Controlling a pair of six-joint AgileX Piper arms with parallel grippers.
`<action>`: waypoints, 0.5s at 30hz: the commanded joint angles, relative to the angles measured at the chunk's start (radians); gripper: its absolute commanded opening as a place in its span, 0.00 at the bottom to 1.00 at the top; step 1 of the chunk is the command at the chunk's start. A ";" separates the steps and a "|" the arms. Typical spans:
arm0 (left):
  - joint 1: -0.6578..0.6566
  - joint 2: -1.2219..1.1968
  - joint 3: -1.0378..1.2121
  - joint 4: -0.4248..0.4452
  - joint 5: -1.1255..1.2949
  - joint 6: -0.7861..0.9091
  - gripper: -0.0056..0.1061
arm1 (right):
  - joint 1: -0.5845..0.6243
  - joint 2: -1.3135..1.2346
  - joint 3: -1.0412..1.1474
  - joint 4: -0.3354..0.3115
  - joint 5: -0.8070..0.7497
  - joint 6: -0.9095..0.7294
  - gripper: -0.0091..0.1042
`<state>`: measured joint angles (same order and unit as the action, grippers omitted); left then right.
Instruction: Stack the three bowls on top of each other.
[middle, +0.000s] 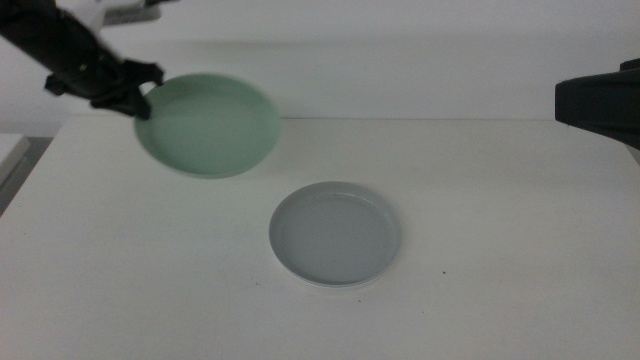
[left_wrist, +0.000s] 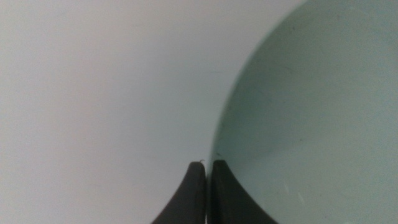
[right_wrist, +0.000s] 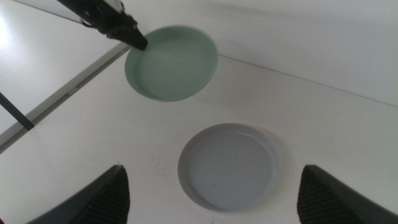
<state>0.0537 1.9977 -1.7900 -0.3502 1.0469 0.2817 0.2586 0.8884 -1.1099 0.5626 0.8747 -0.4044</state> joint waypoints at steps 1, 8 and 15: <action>-0.073 -0.088 0.095 -0.039 -0.022 0.001 0.03 | -0.007 -0.003 0.000 0.002 -0.009 0.004 0.90; -0.290 -0.143 0.305 -0.048 -0.184 -0.058 0.03 | -0.007 -0.003 0.000 0.002 -0.009 0.006 0.90; -0.364 -0.085 0.334 -0.062 -0.260 -0.088 0.03 | -0.007 -0.003 0.000 0.002 -0.009 0.006 0.90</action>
<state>-0.3022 1.9064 -1.4566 -0.3972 0.8188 0.2063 0.2586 0.8884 -1.1099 0.5626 0.8747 -0.3980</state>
